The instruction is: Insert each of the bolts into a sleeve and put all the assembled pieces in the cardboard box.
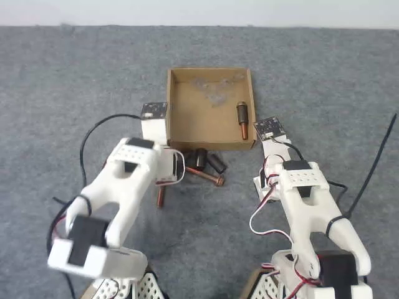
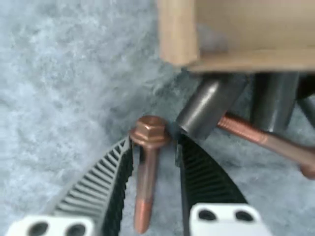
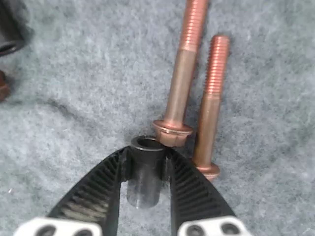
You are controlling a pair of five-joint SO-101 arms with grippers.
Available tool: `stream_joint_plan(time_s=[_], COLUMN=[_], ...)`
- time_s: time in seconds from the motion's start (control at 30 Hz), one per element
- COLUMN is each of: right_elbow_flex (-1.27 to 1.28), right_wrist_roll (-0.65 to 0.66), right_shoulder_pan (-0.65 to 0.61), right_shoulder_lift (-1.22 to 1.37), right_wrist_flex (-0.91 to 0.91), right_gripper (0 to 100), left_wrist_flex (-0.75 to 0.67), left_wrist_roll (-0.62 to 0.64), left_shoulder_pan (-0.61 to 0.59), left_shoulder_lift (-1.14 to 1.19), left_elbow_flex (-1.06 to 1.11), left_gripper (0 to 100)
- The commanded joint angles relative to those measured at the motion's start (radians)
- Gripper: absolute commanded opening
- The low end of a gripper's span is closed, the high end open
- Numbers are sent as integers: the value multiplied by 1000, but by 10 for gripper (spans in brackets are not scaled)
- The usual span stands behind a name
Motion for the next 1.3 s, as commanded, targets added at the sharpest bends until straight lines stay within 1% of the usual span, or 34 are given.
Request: stream_joint_plan(time_s=[0.0,0.07,0.17,0.23,0.33,0.4,0.5,0.7,0.93,1.1,1.27], right_elbow_flex=[-15,-15,-15,-15,-15,-15,-15,-15,-15,-20,-80], right_wrist_roll=[-9,-9,-9,-9,-6,-6,-5,-5,-3,-8,-8], right_shoulder_pan=[12,12,12,12,12,12,12,12,12,10,13], right_shoulder_lift=[-4,-4,-4,-4,-4,-4,-4,-4,-4,-15,-28], right_wrist_flex=[-12,-12,-12,-12,-12,-12,-12,-12,-15,-12,-13], right_gripper=[6,6,6,6,6,6,6,6,6,6,6], left_wrist_flex=[114,146,155,153,147,133,110,15,-186,-252,-316], left_wrist_roll=[9,9,8,8,-29,-77,-86,-87,-84,-87,-87], left_shoulder_pan=[-9,-11,-11,-9,-3,-2,-2,-11,-60,-60,-58], left_shoulder_lift=[141,192,201,198,187,172,132,-6,-229,-342,-379], left_elbow_flex=[-183,-228,-240,-236,-229,-211,-174,-54,137,242,298], left_gripper=[130,130,129,101,14,11,10,10,11,11,11])
